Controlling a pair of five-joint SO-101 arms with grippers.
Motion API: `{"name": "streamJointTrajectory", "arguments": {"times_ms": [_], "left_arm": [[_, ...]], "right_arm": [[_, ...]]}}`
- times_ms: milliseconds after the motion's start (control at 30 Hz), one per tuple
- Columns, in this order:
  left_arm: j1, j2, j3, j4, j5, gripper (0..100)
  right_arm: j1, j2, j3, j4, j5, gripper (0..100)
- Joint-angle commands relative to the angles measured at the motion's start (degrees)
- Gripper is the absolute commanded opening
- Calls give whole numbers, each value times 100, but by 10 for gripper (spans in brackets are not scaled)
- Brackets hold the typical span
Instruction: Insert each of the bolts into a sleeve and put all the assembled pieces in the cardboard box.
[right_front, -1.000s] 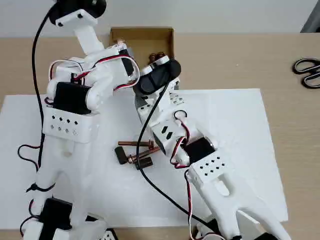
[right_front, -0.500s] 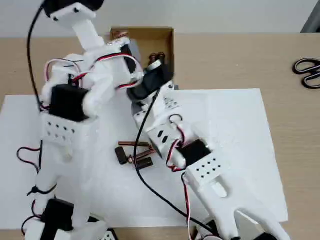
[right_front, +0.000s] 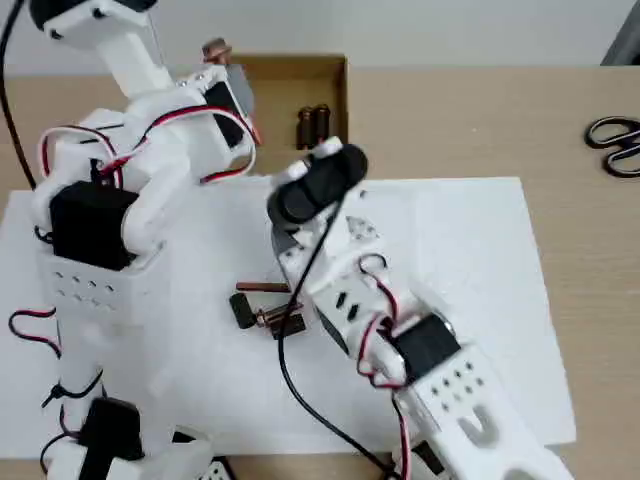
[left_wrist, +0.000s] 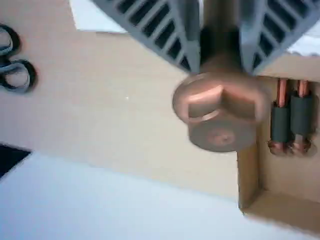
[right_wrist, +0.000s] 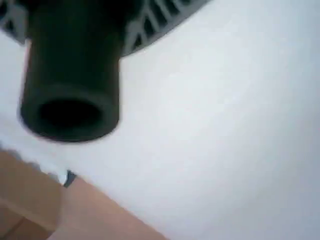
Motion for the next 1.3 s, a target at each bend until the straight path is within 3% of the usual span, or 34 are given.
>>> {"name": "streamJointTrajectory", "arguments": {"times_ms": [0,333,1267], "left_arm": [[255,-123,-233,229,-18,6],[686,-158,-242,1037,-123,6],[905,-158,-268,1345,-114,6]], "right_arm": [[-48,-523,-114,356,-105,2],[-84,-1042,-105,523,-123,2],[-84,-664,-79,75,-79,2]]}}
